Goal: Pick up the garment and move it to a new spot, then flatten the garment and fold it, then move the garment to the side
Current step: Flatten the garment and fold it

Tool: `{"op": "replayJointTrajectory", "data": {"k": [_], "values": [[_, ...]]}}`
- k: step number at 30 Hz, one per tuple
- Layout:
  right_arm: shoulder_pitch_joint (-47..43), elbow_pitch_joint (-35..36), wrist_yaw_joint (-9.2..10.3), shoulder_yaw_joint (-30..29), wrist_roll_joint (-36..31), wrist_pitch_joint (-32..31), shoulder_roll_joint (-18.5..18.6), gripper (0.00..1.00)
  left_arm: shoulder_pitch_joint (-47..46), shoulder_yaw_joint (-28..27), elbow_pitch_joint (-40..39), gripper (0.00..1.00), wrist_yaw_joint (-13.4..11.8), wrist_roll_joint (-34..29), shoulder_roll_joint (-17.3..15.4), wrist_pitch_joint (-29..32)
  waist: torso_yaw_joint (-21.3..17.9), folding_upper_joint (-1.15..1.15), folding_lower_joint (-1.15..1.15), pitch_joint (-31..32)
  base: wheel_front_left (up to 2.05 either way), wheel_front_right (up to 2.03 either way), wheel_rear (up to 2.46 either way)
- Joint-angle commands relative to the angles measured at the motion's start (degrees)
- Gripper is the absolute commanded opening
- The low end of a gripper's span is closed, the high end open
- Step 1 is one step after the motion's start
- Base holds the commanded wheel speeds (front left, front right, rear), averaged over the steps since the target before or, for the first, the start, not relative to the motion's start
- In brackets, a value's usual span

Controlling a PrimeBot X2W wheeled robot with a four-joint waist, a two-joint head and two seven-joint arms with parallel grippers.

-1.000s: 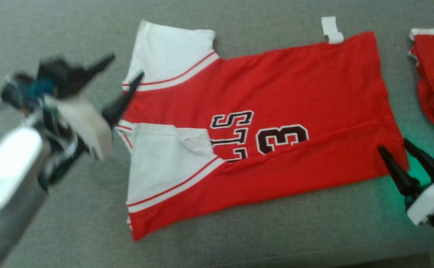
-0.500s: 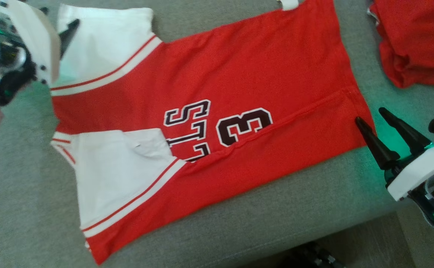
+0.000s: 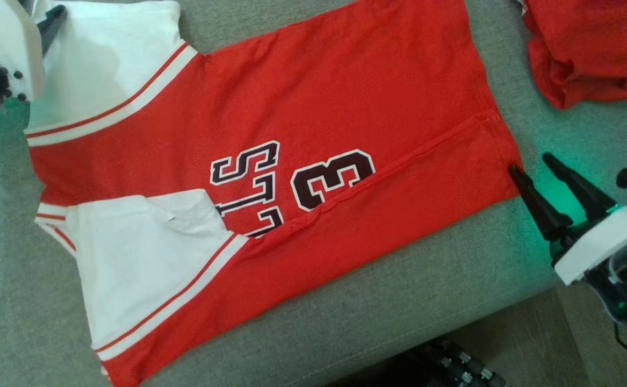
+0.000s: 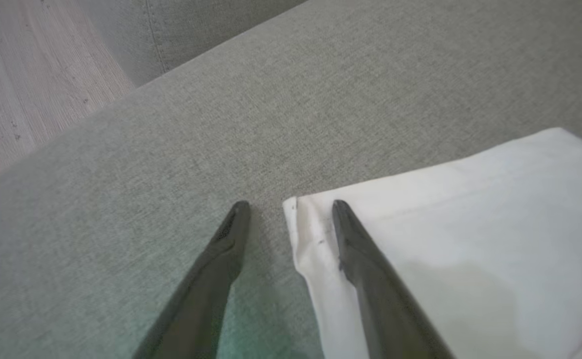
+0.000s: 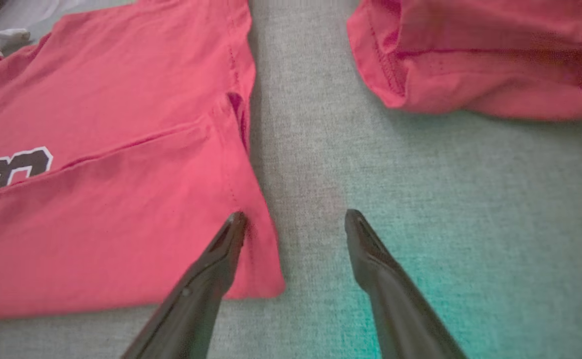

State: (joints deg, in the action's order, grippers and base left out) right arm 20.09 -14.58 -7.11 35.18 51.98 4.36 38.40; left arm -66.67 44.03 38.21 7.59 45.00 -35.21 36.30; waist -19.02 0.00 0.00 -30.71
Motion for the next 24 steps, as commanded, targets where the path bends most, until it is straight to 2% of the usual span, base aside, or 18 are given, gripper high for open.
{"op": "replayJointTrajectory", "data": {"k": [1,3,4,10,15,17,24], "values": [[0.0,0.9,-0.37,0.1,0.3,0.5,2.5,1.00,-1.5,-1.4,-0.5,0.54,-0.1,0.8,-2.6,1.0,0.2,0.00,0.00,0.0,0.00,0.00,0.00],[0.4,0.9,-0.37,-0.1,0.4,0.5,2.8,1.00,-1.6,-1.5,-0.6,0.20,-0.1,1.9,-2.4,1.0,0.5,0.00,0.00,0.1,0.00,0.00,0.00],[0.7,0.9,-0.37,-0.2,0.4,0.6,3.0,1.00,-1.7,-1.4,-0.8,0.00,-0.1,2.2,-2.3,1.0,0.7,0.00,0.00,0.1,0.00,0.00,0.00],[4.6,2.0,-0.37,-0.7,0.5,0.8,3.4,1.00,-2.4,-0.4,-2.4,0.00,-0.1,3.0,-2.0,-1.6,2.1,0.00,0.00,0.7,0.00,0.00,0.00],[12.1,1.7,-0.37,0.3,1.8,-2.0,1.8,1.00,-3.5,1.6,-4.3,0.00,-0.1,3.3,-1.3,-4.0,3.9,0.00,0.00,1.0,0.00,0.00,0.00],[18.4,-2.0,-0.37,1.3,1.0,-4.2,0.5,1.00,-4.9,3.2,-5.7,0.00,-0.1,3.6,-0.6,-4.9,5.3,0.00,0.00,0.4,0.00,0.00,0.00],[30.6,-14.6,-0.37,4.1,2.2,-8.6,-3.3,1.00,-8.3,7.2,-7.9,0.00,-0.1,4.1,0.5,-6.0,8.6,0.00,0.00,-1.4,0.00,0.00,0.00]]}}
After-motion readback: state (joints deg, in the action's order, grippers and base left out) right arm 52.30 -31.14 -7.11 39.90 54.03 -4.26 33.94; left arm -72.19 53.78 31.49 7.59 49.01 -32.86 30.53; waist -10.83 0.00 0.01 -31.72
